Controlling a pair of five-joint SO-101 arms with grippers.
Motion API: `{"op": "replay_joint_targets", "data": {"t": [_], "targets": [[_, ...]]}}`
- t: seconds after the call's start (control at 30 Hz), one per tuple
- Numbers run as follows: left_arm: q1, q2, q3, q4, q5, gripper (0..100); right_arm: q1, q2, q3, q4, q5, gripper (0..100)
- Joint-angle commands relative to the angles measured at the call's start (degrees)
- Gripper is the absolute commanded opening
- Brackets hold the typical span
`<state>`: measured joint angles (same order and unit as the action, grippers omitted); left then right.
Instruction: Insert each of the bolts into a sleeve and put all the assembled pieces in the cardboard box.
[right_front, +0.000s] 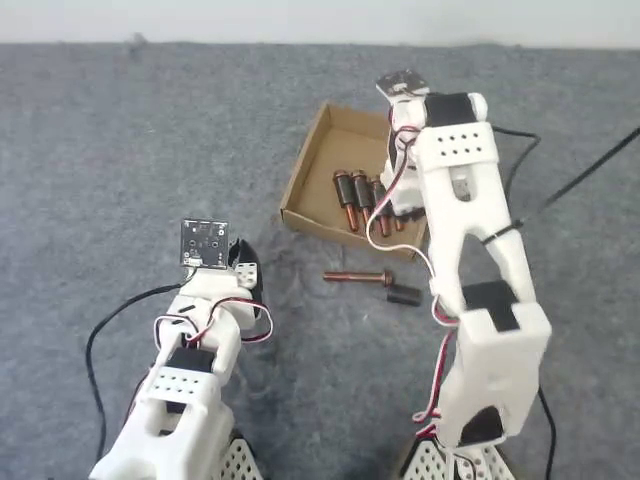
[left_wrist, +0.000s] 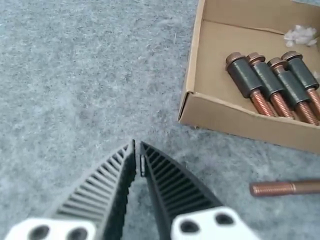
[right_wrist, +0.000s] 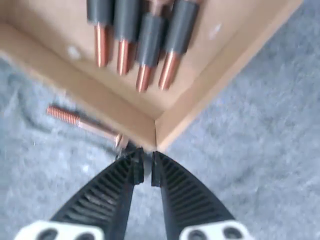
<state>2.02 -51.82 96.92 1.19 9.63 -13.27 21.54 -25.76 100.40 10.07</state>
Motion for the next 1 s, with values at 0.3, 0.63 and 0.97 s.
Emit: {"op": "replay_joint_targets", "data": {"t": [0.3,0.63,0.97], "targets": [[0.0,0.53,-3.38,-1.58,-0.44,1,0.84,-22.11,28.22,0.31,10.81,0.7],[0.0,0.53,-3.38,-1.58,-0.53,1,0.57,-26.15,44.04,-4.09,25.58,15.9],[0.0,0.53,-3.47,-1.58,-0.53,1,-4.26,-42.42,61.98,-16.57,28.92,14.7]]}}
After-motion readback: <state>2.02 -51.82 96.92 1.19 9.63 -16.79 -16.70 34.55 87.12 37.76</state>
